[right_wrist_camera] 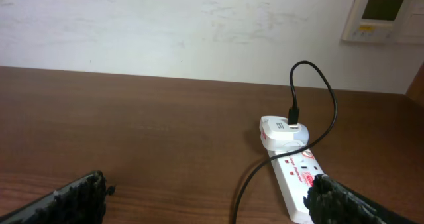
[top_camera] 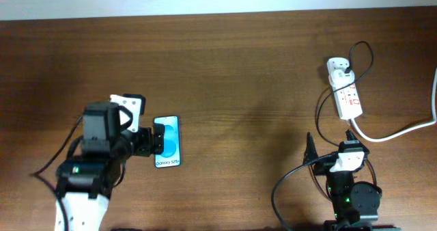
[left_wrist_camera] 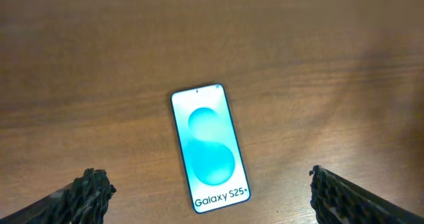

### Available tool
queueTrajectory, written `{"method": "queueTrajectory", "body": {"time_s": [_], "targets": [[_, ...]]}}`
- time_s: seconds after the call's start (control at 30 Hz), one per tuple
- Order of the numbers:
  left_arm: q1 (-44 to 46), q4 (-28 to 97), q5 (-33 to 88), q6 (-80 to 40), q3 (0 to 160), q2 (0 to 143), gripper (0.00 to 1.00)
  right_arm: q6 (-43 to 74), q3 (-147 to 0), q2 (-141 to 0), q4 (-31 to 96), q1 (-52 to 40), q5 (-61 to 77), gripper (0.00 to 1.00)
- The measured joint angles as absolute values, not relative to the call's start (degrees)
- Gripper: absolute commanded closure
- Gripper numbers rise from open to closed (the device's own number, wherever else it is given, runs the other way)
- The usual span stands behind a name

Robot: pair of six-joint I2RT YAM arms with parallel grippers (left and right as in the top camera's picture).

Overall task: Plug charger to phone and switch on socket
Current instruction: 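Move the left gripper down over the blue phone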

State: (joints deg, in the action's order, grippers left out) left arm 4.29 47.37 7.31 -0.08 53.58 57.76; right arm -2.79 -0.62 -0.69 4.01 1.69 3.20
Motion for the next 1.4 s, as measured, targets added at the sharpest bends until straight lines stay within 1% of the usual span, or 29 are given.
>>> {"method": "queueTrajectory", "body": {"time_s": [0.1,0.33,0.43,0.77,1.13,1.33,1.4], "targets": [[4.3,47.8,7.3,-0.1,54.7,62.4,0.01,-2.8,-0.6,-0.7,4.0,1.7,3.2,0.02],[4.3,53.1,7.1,-0.1,68.0,68.2,0.01,-2.8,-0.6,-0.7,4.0,1.7,3.1,0.02],[4.3,56.5,4.9,-0.1,72.7,71.4,0.01,-2.8,-0.6,-0.7,4.0,1.7,3.0,0.02],[4.3,56.2,2.8,-0.1,73.0,80.0,0.01,-2.8,-0.6,-0.7,4.0,1.7,3.0,0.02],[4.3,54.2,1.5,-0.1,73.0,85.0,0.01,-2.8,-0.6,-0.7,4.0,1.7,3.0,0.02],[5.3,55.3,3.9,-3.1,73.1,96.4,0.01,-2.8,-0.6,-0.7,4.0,1.7,3.0,0.02],[6.7,53.2,4.2,-4.9,72.2,97.7,0.01,-2.8,-0.6,-0.7,4.0,1.7,3.0,0.02]]}}
